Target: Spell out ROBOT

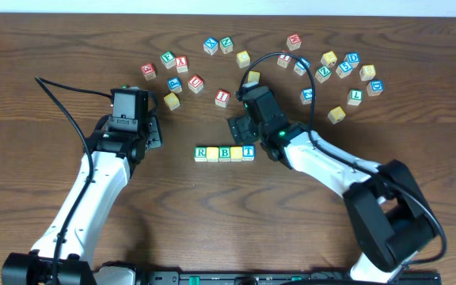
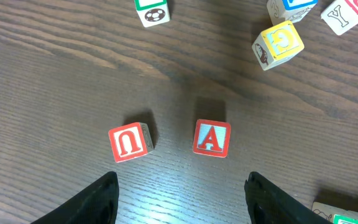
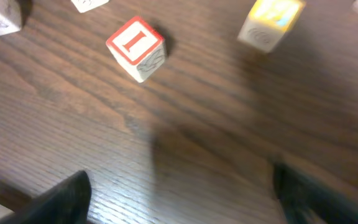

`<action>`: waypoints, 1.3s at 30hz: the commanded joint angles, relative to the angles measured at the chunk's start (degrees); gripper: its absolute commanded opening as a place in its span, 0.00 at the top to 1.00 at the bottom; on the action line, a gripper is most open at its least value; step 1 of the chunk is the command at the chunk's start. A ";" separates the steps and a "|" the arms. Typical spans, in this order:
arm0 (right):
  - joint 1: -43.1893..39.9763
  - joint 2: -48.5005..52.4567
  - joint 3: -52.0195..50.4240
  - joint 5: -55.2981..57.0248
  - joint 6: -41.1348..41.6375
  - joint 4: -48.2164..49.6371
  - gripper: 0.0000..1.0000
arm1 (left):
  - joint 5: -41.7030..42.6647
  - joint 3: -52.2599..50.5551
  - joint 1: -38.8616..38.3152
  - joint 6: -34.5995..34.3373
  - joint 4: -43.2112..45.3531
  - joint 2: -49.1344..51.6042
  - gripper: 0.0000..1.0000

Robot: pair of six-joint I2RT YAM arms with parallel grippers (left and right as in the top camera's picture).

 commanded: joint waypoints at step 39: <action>-1.92 -35.01 1.55 22.53 -1.92 -27.96 0.01 | -0.74 1.73 0.22 0.28 0.00 -0.81 0.36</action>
